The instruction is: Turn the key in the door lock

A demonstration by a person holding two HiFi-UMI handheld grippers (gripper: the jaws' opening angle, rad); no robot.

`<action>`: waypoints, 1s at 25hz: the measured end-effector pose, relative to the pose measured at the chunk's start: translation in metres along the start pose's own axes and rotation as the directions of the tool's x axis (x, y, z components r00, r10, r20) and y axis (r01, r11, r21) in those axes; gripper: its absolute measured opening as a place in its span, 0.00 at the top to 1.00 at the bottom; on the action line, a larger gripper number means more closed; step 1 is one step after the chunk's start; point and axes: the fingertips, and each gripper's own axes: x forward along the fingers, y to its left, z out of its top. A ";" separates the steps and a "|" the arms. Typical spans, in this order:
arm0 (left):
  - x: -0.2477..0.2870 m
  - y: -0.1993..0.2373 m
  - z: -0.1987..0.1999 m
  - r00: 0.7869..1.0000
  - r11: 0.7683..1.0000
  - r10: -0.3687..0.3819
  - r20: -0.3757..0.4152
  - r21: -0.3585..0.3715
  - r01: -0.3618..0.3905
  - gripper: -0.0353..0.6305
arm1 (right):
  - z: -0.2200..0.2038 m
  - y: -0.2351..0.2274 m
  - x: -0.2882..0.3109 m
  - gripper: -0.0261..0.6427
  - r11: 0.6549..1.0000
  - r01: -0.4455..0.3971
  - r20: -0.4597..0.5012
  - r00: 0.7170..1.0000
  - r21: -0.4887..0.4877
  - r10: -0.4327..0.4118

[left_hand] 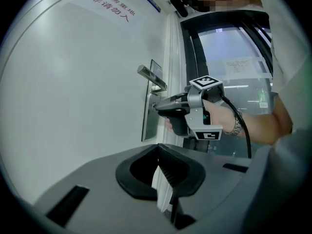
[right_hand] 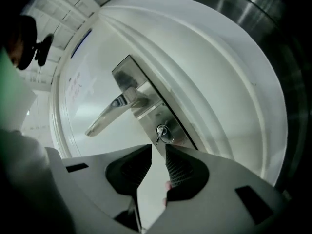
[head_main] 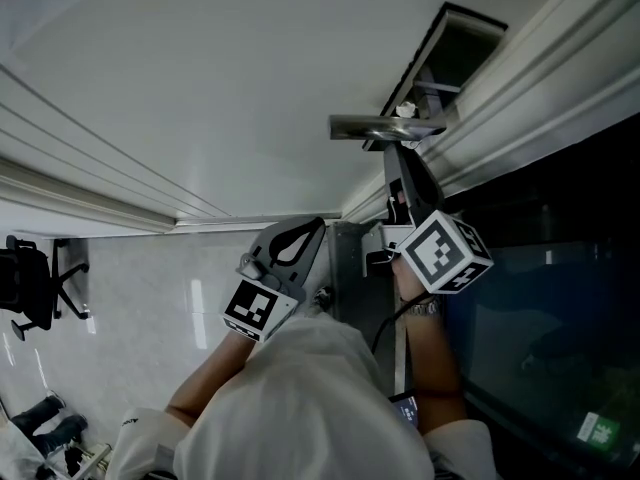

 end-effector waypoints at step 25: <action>0.000 -0.002 -0.002 1.000 1.000 -0.015 -0.007 0.005 0.015 0.94 | 0.012 0.002 0.002 0.75 -0.215 0.137 0.198 0.935 -0.967 -0.295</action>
